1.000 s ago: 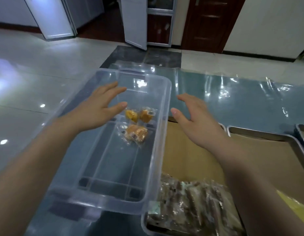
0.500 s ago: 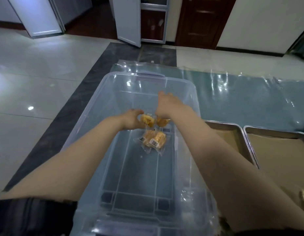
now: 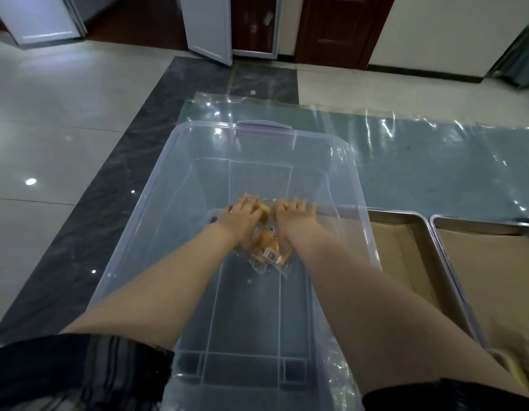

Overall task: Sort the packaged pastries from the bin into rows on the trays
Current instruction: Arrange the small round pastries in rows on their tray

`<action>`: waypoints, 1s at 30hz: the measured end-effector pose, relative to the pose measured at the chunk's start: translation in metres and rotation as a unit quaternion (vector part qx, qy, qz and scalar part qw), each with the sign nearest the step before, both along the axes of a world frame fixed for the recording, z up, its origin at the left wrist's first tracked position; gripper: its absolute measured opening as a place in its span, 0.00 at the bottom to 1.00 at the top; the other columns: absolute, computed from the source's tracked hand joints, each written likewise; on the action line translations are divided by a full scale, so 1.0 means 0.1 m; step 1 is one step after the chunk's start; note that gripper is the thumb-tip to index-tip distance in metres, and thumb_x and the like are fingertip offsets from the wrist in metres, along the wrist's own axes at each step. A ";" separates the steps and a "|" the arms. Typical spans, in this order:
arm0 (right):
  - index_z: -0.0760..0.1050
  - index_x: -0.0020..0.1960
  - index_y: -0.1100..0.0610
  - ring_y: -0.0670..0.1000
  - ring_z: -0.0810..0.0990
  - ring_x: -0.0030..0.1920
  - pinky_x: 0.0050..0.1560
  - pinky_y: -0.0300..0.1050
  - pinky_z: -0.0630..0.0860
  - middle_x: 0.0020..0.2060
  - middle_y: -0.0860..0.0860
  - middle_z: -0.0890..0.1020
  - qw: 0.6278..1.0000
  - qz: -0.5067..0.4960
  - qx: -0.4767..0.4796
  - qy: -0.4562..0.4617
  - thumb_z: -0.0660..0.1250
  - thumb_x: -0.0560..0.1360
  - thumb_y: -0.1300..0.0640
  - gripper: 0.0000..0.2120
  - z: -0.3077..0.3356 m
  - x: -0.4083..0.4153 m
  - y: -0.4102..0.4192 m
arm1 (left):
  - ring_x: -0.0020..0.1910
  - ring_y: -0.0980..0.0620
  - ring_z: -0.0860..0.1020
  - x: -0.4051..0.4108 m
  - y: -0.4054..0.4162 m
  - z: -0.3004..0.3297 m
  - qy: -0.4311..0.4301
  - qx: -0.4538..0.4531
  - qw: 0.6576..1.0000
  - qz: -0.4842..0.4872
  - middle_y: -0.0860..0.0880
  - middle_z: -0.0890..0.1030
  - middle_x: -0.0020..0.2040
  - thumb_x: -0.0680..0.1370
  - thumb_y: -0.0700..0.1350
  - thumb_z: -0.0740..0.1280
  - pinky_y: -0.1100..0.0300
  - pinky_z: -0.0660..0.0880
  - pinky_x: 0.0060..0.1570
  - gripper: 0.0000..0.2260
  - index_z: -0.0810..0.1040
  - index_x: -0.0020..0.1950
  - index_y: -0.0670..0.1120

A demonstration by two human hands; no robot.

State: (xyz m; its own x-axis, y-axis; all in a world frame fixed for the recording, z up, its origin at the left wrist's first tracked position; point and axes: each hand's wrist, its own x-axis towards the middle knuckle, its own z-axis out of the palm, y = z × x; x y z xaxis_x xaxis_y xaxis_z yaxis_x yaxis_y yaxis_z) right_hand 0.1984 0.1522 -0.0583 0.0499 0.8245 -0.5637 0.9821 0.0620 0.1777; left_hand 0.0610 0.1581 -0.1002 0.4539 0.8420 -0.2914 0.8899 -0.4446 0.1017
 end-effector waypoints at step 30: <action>0.45 0.77 0.47 0.65 0.67 0.68 0.62 0.61 0.74 0.71 0.61 0.58 0.969 -0.153 0.073 0.180 0.79 0.62 0.44 0.56 -0.51 -0.02 -0.29 | 0.59 0.38 0.75 -0.03 -0.20 -0.37 -0.199 -0.068 0.972 0.103 0.42 0.64 0.67 0.63 0.51 0.80 0.45 0.73 0.61 0.48 0.56 0.75 0.52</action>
